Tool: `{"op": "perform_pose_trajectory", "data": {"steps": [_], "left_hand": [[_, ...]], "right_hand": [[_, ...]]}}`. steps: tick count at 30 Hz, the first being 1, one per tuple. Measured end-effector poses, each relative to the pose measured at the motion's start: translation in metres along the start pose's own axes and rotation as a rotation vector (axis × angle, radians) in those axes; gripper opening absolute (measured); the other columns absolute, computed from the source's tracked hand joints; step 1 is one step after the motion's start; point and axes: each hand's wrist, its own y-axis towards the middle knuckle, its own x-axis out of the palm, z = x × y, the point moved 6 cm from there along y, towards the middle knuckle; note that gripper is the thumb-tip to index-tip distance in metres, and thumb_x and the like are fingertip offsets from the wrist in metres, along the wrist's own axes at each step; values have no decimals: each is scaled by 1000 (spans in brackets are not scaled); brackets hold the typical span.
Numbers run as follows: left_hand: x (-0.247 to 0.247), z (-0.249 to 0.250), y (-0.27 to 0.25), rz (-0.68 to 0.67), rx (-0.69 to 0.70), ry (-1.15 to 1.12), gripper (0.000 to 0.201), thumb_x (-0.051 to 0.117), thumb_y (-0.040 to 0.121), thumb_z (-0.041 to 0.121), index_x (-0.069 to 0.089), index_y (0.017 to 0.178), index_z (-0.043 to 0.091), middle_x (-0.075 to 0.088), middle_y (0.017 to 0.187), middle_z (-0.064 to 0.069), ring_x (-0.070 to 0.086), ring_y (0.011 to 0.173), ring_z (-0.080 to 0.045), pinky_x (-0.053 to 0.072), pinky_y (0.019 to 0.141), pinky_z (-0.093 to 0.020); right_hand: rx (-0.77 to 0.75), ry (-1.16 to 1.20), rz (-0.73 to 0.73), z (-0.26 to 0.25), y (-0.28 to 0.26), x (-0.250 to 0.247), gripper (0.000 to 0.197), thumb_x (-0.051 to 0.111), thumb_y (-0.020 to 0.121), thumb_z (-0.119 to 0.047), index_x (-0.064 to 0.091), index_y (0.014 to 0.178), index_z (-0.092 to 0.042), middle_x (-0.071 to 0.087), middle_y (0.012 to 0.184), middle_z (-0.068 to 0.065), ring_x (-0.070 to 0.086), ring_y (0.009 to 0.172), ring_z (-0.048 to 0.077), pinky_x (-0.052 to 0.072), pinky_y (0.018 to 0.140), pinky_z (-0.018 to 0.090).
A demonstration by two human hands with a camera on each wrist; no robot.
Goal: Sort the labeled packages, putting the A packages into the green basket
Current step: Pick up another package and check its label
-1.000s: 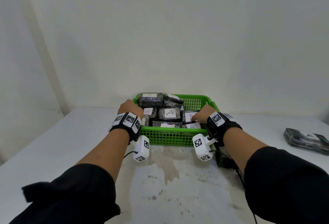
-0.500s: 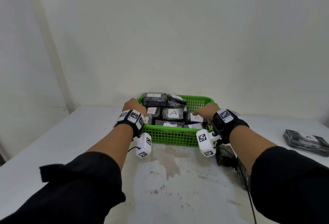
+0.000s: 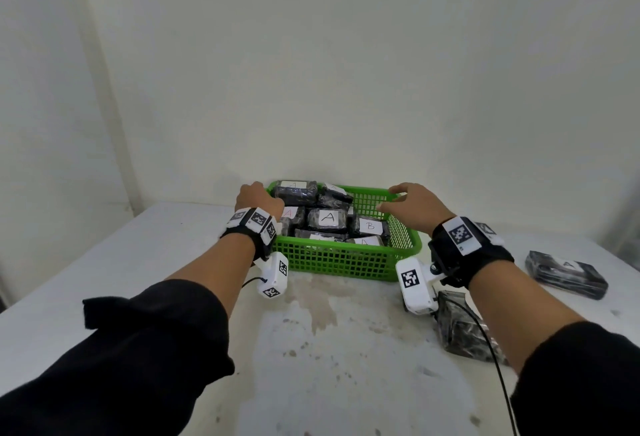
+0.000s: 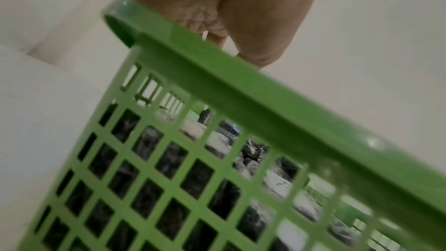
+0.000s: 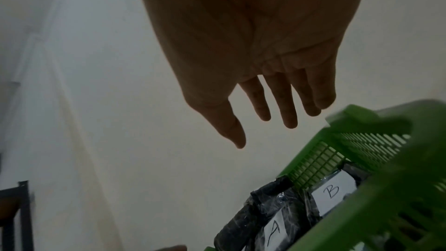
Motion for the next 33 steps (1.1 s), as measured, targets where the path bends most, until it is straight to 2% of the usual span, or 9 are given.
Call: {"op": "perform_pose_trajectory", "data": {"steps": [1,2,6,11,14,20,26,30,33], "left_hand": [[-1,4,-5,6,24,0,53,58,84,13,52,137,7,48,141,-16,53,125,-33,49,98,-38],[-1,8,-10,20,60,-7,60,58,84,13,47,143,10,44,145,-14,49,131,-31,46,104,-40],[3,36,-42,21,260,-28,60,56,86,13,46,145,13,44,147,-8,48,133,-28,42,108,-39],[23,73,-100,-121,482,-50,59,60,90,21,45,146,17,44,151,-6,42,140,-25,35,117,-41],[39,88,-135,-190,576,-64,56,61,92,23,45,146,18,46,150,-2,43,139,-21,34,115,-36],[71,104,-182,-325,701,-76,54,64,90,23,51,141,18,55,140,1,51,130,-16,41,111,-31],[101,120,-219,-441,840,7,63,69,85,34,51,142,16,54,141,1,49,132,-16,38,112,-29],[129,124,-237,-599,816,79,78,75,79,43,46,146,15,54,139,-3,52,127,-20,41,107,-30],[144,129,-242,-640,805,130,84,80,71,49,50,141,15,58,128,-5,57,119,-24,46,100,-31]], "right_hand": [[-14,-5,10,1,-8,-3,65,72,94,-40,49,150,-16,58,148,9,57,131,27,44,108,38],[-25,-11,18,2,-17,-5,67,71,94,-40,46,152,-17,57,148,8,57,132,26,43,108,37],[-62,-41,40,9,-53,-16,75,71,94,-45,38,157,-21,51,155,4,52,139,25,41,107,36],[-51,-97,14,32,-88,-21,87,74,91,-49,30,162,-23,42,163,2,44,146,24,37,114,38],[-23,-116,-32,53,-103,-17,91,75,90,-48,27,163,-25,38,165,1,42,148,23,36,116,38],[11,-153,-124,79,-121,-7,91,78,87,-45,29,162,-26,40,164,0,46,144,21,39,112,33],[72,-174,-218,105,-137,-11,96,86,79,-44,35,160,-27,43,161,-1,50,139,19,41,107,31],[104,-205,-199,123,-145,-20,97,92,71,-39,45,154,-26,54,148,0,54,128,17,44,98,26],[120,-216,-167,136,-148,-27,101,94,67,-34,44,154,-28,53,146,-1,53,130,18,47,102,31]]}}
